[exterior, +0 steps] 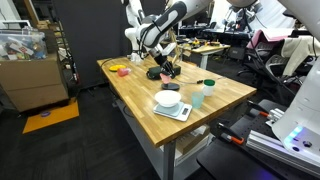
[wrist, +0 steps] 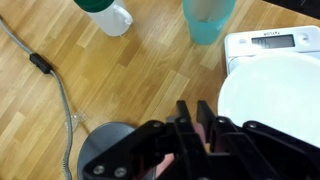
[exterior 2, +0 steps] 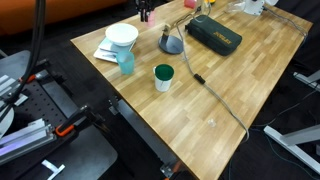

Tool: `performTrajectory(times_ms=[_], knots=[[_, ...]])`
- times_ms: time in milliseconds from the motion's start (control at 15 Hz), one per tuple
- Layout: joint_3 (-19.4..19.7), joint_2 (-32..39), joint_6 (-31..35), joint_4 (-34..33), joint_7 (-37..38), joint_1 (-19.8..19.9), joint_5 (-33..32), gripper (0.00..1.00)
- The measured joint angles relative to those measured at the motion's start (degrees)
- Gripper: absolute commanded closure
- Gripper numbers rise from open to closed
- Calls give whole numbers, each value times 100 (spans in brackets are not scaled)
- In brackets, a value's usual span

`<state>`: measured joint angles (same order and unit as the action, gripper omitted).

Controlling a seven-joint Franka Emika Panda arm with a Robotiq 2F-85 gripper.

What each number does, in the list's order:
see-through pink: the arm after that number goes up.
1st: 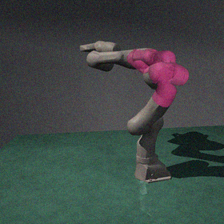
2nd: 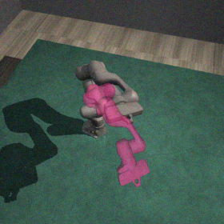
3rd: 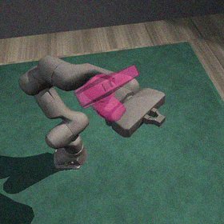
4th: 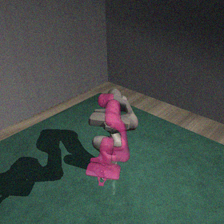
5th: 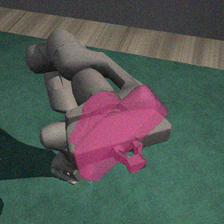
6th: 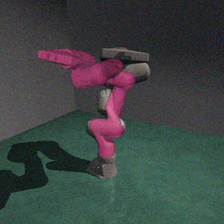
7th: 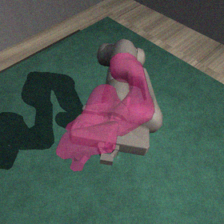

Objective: Pour the liquid in the pink cup into the white bowl on the scale

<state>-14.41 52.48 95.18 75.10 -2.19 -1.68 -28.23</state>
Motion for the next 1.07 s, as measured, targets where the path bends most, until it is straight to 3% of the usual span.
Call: performTrajectory(times_ms=[333,1067], knots=[[511,-828,1013,1629,0,-77,281,96],[1058,-2892,3329,5975,258,-94,298,96]])
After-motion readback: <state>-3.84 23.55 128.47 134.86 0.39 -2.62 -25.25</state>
